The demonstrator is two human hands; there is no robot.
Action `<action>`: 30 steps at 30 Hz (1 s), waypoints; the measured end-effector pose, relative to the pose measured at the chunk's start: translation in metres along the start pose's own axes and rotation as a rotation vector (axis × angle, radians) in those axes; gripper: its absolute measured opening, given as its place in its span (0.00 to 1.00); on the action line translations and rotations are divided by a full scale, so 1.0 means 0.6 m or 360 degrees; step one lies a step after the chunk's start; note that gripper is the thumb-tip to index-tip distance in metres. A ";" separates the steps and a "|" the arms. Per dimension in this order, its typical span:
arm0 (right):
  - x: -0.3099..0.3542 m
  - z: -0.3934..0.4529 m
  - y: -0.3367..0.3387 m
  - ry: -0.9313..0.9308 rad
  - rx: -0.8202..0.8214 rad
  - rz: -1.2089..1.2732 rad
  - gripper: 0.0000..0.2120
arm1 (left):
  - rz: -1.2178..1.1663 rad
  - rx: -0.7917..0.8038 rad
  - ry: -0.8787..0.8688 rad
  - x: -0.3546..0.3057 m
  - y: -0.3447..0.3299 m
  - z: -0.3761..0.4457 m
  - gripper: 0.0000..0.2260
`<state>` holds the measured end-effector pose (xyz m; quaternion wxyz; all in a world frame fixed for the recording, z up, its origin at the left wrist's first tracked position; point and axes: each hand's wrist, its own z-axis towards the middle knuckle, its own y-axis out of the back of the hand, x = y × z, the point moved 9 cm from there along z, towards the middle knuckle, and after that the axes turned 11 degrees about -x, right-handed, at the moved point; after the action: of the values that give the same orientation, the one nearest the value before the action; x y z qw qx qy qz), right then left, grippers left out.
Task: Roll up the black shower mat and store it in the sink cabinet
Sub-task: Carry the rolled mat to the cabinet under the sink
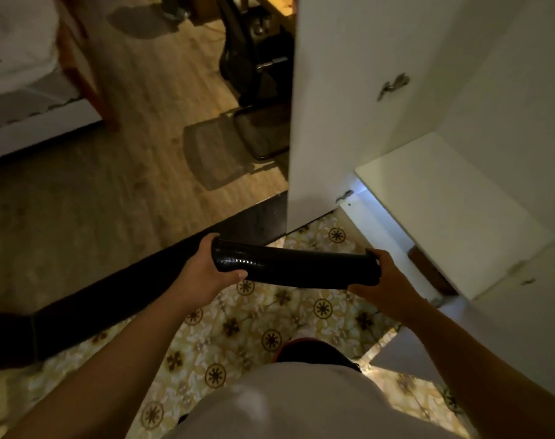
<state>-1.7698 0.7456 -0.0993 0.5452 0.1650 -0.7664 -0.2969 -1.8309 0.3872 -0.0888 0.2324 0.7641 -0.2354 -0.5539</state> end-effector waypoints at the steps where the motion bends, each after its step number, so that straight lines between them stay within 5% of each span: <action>1: -0.012 0.014 0.011 -0.0052 0.0002 0.0043 0.41 | 0.0024 0.0044 -0.0034 -0.020 -0.014 0.023 0.45; 10: -0.087 0.099 0.100 -0.0253 -0.0258 0.0200 0.43 | 0.0089 0.0299 -0.0414 -0.189 -0.117 0.168 0.37; 19: -0.130 0.121 0.166 -0.0504 -0.0600 0.0486 0.45 | 0.0228 0.0547 -0.0744 -0.328 -0.235 0.294 0.41; 30: -0.107 0.113 0.170 -0.0816 -0.1049 0.0832 0.38 | 0.0295 0.1173 -0.0942 -0.442 -0.355 0.425 0.41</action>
<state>-1.8037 0.8795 -0.0976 0.4184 -0.2926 -0.7569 -0.4079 -2.1258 0.6930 -0.0954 -0.0823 0.5810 -0.5390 -0.6043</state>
